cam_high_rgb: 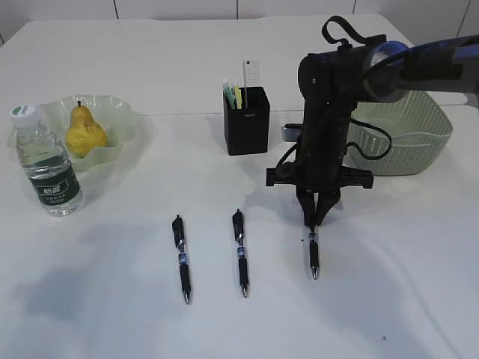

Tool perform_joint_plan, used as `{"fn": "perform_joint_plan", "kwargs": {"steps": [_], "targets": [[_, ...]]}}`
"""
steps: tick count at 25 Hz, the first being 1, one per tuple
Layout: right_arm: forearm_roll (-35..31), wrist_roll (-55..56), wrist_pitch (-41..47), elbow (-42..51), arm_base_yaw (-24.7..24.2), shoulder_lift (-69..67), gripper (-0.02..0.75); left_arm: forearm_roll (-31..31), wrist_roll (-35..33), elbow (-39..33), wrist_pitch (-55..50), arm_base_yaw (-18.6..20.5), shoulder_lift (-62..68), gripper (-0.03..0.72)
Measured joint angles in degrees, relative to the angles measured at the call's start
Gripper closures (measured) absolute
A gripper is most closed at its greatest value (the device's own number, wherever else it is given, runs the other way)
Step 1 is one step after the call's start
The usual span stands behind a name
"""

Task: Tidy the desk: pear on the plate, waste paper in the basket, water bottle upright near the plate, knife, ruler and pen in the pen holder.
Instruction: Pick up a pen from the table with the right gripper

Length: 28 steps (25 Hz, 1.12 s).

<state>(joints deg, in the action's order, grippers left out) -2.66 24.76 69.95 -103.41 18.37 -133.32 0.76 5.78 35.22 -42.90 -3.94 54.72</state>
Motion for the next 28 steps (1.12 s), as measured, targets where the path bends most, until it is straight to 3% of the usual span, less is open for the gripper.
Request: {"fn": "perform_joint_plan", "kwargs": {"steps": [5, 14, 25, 28], "targets": [[-0.1, -0.09, 0.0, 0.0, 0.0, -0.09, 0.608, 0.0, 0.0, 0.0, 0.0, 0.0, 0.0, 0.305], [-0.72, -0.12, -0.12, 0.0, 0.0, -0.57, 0.522, 0.0, 0.0, 0.0, 0.0, 0.0, 0.0, 0.304], [-0.84, -0.12, -0.12, 0.0, 0.0, -0.57, 0.518, 0.0, 0.09, 0.0, 0.21, 0.0, 0.0, 0.304], [-0.94, -0.22, -0.12, 0.0, 0.0, -0.57, 0.57, 0.0, 0.09, 0.0, 0.21, 0.0, 0.0, 0.304]]}}
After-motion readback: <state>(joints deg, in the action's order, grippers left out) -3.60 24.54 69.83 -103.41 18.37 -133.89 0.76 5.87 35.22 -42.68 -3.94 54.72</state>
